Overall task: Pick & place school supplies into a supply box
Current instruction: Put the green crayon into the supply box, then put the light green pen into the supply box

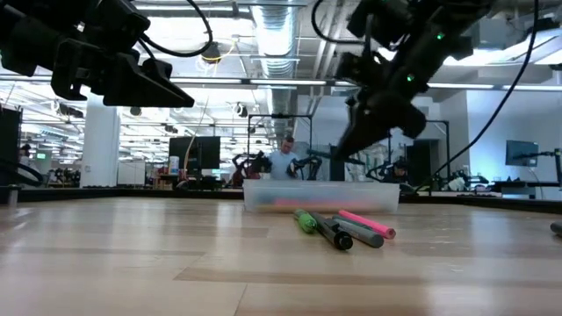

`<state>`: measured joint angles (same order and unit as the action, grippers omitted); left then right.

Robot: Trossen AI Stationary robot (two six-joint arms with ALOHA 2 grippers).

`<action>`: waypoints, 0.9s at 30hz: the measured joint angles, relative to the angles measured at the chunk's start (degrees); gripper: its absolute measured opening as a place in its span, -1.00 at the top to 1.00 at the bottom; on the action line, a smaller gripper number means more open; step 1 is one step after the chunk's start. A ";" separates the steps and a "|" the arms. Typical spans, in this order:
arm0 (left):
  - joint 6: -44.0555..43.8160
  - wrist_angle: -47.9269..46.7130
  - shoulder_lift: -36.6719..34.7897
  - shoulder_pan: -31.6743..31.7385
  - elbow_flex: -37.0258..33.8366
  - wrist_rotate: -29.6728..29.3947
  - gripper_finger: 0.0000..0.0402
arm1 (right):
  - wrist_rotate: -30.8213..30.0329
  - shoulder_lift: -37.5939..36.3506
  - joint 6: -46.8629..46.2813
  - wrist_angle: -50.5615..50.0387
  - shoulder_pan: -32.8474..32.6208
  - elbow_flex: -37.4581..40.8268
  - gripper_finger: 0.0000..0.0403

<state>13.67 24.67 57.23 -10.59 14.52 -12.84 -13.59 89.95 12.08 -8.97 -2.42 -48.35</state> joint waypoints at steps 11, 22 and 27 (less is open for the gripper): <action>0.02 -0.33 0.00 0.00 0.00 0.00 0.24 | 0.14 2.45 -1.37 1.87 3.65 -0.09 0.78; -0.02 -0.76 0.00 0.00 0.00 0.00 0.24 | 0.14 2.76 -2.21 1.78 4.58 -0.17 0.60; -0.03 -0.76 0.02 0.02 0.00 0.00 0.24 | 0.16 1.92 1.93 2.23 0.05 -0.12 0.60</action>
<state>13.65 23.90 57.25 -10.57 14.52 -12.84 -13.43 91.87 14.01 -6.75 -2.38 -48.47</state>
